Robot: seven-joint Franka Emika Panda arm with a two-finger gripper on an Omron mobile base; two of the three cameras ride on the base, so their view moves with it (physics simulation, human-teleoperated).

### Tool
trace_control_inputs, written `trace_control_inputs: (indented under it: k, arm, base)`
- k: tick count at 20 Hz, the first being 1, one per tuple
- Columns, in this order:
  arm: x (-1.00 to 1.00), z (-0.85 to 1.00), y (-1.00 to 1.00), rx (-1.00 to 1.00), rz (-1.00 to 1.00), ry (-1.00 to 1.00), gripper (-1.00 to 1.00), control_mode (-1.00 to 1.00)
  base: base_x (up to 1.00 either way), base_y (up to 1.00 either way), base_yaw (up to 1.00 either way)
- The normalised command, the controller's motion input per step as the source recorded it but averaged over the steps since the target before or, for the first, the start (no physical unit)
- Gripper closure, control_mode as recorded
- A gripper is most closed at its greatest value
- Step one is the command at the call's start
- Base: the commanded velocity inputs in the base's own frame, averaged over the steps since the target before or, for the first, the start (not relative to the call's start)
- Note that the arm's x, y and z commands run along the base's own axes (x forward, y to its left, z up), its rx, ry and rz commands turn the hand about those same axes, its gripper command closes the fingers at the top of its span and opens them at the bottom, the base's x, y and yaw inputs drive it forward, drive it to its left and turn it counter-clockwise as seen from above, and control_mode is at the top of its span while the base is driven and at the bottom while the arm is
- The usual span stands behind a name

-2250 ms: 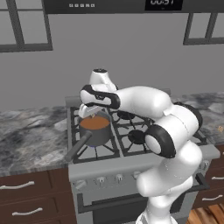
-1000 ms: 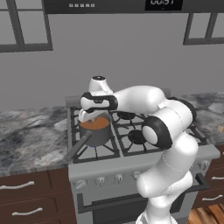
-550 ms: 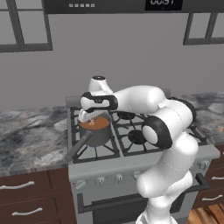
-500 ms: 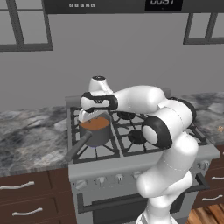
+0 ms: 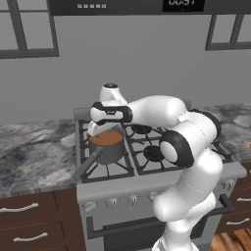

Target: Pick up the sugar cube(s) and place them in the saucepan with hot chocolate.

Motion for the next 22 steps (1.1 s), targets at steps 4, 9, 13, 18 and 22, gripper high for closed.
trace_control_inputs:
  k: [4, 9, 13, 18, 22]
  arm:
    - [-0.2, 0.73, -0.07, 0.0, 0.0, 0.0, -1.0, -1.0]
    - [-0.33, 0.7, -0.33, 0.0, 0.0, -0.04, -1.0, -1.0]
    - [-0.18, 0.5, -0.72, -0.01, -0.04, -0.11, -1.0, -1.0]
    - [-0.01, 0.19, -0.89, 0.05, -0.03, -0.11, -1.0, -1.0]
    - [-0.16, 0.02, -0.66, 0.08, 0.0, -0.1, -1.0, -1.0]
  base:
    - [0.0, 0.0, 0.0]
    - [0.0, 0.0, 0.0]
    - [0.0, 0.0, 0.0]
    - [0.0, 0.0, 0.0]
    - [0.0, 0.0, 0.0]
